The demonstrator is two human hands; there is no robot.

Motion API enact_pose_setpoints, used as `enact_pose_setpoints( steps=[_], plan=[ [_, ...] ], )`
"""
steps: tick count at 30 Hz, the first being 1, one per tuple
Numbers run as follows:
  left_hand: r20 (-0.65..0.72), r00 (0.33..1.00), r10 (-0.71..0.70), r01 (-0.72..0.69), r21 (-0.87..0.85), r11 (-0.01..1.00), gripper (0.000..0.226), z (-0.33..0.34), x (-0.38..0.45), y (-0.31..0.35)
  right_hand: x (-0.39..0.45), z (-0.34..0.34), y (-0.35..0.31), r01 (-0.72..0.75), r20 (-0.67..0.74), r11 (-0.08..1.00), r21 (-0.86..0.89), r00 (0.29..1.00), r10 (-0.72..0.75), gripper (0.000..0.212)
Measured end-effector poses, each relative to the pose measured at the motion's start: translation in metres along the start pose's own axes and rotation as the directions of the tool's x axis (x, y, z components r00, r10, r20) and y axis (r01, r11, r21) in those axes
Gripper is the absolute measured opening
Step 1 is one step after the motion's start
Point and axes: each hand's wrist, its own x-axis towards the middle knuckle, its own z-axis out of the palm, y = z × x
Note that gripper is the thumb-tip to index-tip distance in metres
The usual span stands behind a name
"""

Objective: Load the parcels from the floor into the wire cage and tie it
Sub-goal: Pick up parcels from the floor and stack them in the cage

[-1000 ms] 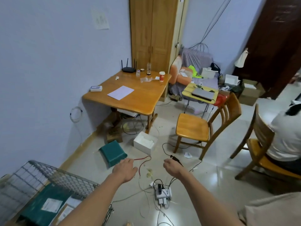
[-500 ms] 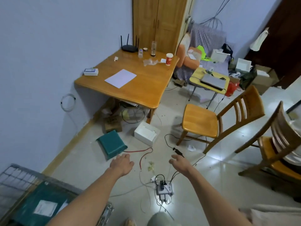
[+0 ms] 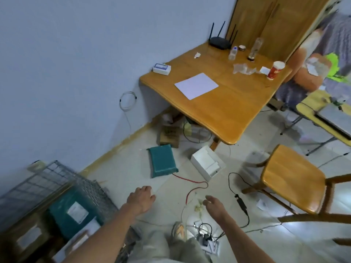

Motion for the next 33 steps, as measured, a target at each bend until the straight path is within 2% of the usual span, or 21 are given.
enact_pose_setpoints(
  steps=[2, 6, 11, 17, 20, 23, 25, 28, 30, 33],
  plan=[
    [-0.033, 0.999, -0.041, 0.039, -0.054, 0.998, 0.057, -0.009, 0.016, -0.008, 0.033, -0.007, -0.027, 0.008, -0.008, 1.0, -0.004, 1.0, -0.008, 0.046],
    [0.014, 0.996, -0.092, 0.093, -0.089, 0.992, 0.057, -0.024, 0.038, -0.014, 0.077, -0.012, -0.076, 0.079, 0.063, 0.996, -0.047, 0.995, -0.076, 0.042],
    [0.048, 0.993, -0.106, 0.111, -0.136, 0.984, 0.056, -0.042, 0.096, -0.014, 0.147, -0.018, -0.11, 0.056, 0.127, 0.99, -0.132, 0.991, -0.039, 0.048],
    [0.123, 0.984, -0.131, 0.159, -0.251, 0.955, 0.055, -0.083, 0.187, -0.013, 0.218, -0.036, -0.126, -0.072, 0.154, 0.958, -0.279, 0.981, 0.119, 0.042],
    [0.15, 0.977, -0.152, 0.195, -0.339, 0.92, 0.052, -0.102, 0.24, -0.018, 0.254, -0.046, -0.14, -0.189, 0.142, 0.952, -0.239, 0.964, 0.227, 0.028],
    [0.174, 0.967, -0.188, 0.247, -0.449, 0.858, 0.046, -0.114, 0.301, -0.022, 0.31, -0.042, -0.157, -0.236, 0.097, 0.953, -0.189, 0.961, 0.258, 0.032],
    [0.215, 0.955, -0.206, 0.29, -0.509, 0.811, 0.05, -0.107, 0.359, -0.028, 0.359, -0.029, -0.166, -0.225, 0.078, 0.959, -0.174, 0.967, 0.241, 0.032],
    [0.207, 0.956, -0.205, 0.29, -0.59, 0.754, 0.072, -0.07, 0.454, -0.036, 0.456, 0.002, -0.167, -0.234, 0.029, 0.95, -0.208, 0.969, 0.245, 0.031],
    [0.187, 0.951, -0.247, 0.307, -0.681, 0.665, 0.062, -0.058, 0.519, -0.04, 0.542, 0.037, -0.157, -0.269, 0.026, 0.949, -0.164, 0.961, 0.277, 0.035],
    [0.102, 0.944, -0.314, 0.301, -0.658, 0.69, 0.058, -0.037, 0.631, -0.041, 0.67, 0.099, -0.146, -0.286, 0.036, 0.954, -0.094, 0.956, 0.29, 0.05]
  ],
)
